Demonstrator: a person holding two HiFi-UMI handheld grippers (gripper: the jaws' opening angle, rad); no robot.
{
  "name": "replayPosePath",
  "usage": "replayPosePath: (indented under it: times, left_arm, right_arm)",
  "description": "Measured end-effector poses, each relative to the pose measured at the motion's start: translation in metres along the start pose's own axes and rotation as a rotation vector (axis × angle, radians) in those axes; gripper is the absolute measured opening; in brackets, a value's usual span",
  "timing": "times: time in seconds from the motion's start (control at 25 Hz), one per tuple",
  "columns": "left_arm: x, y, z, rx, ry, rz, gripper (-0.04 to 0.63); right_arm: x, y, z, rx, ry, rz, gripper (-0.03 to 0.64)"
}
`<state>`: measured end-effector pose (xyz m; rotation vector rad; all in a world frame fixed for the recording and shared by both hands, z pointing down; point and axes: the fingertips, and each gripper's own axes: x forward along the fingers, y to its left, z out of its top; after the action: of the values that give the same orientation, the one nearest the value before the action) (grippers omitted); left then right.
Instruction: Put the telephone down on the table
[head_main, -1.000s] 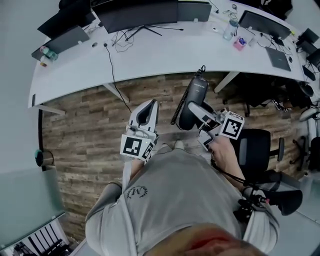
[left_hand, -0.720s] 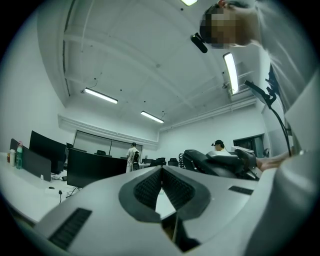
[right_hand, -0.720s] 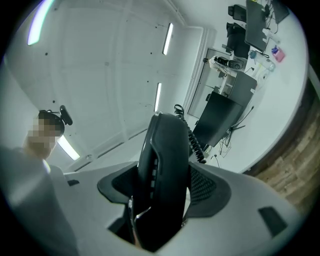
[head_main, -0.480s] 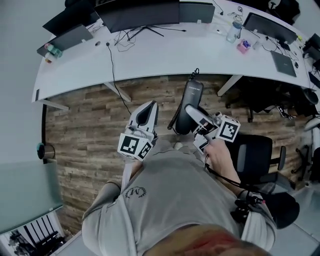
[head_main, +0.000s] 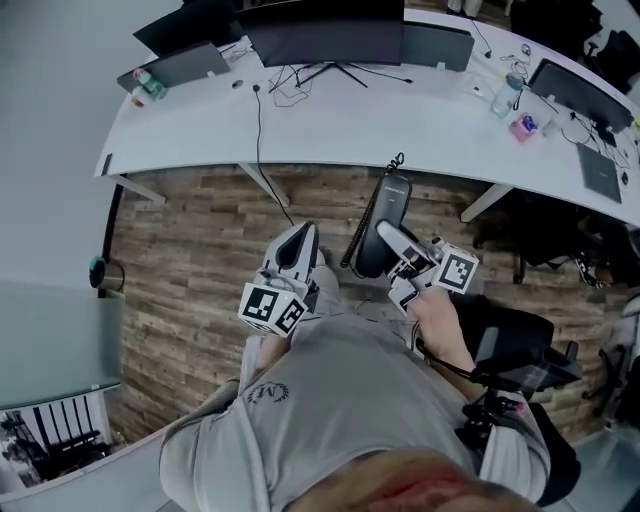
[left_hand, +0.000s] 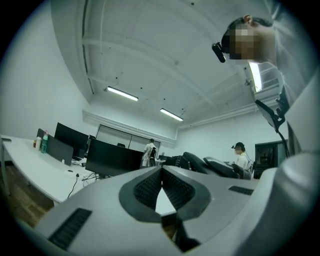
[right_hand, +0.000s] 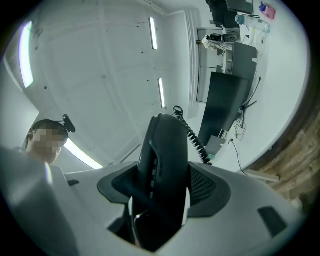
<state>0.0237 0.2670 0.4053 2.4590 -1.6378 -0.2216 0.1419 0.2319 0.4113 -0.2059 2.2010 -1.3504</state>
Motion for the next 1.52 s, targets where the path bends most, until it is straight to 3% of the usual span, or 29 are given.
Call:
replayPosePath:
  times: [0.2, 0.6, 0.92, 1.2, 1.52]
  left_arm:
    - [0.015, 0.011, -0.012, 0.012, 0.035, -0.011, 0.011]
    - [0.063, 0.035, -0.011, 0.067, 0.003, -0.111, 0.011]
    - [0.118, 0.117, 0.014, 0.023, -0.011, -0.178, 0.011]
    - [0.164, 0.193, 0.033, 0.032, 0.005, -0.261, 0.011]
    - [0.208, 0.259, 0.033, 0.034, 0.027, -0.355, 0.011]
  right_arm:
    - [0.007, -0.014, 0.006, 0.011, -0.012, -0.009, 0.296]
    - [0.037, -0.048, 0.02, 0.03, -0.075, -0.031, 0.296]
    - [0.115, -0.081, 0.05, -0.017, -0.132, -0.032, 0.296]
    - [0.186, -0.094, 0.065, -0.07, -0.163, -0.018, 0.296]
    - [0.235, -0.124, 0.081, -0.138, -0.232, -0.085, 0.296]
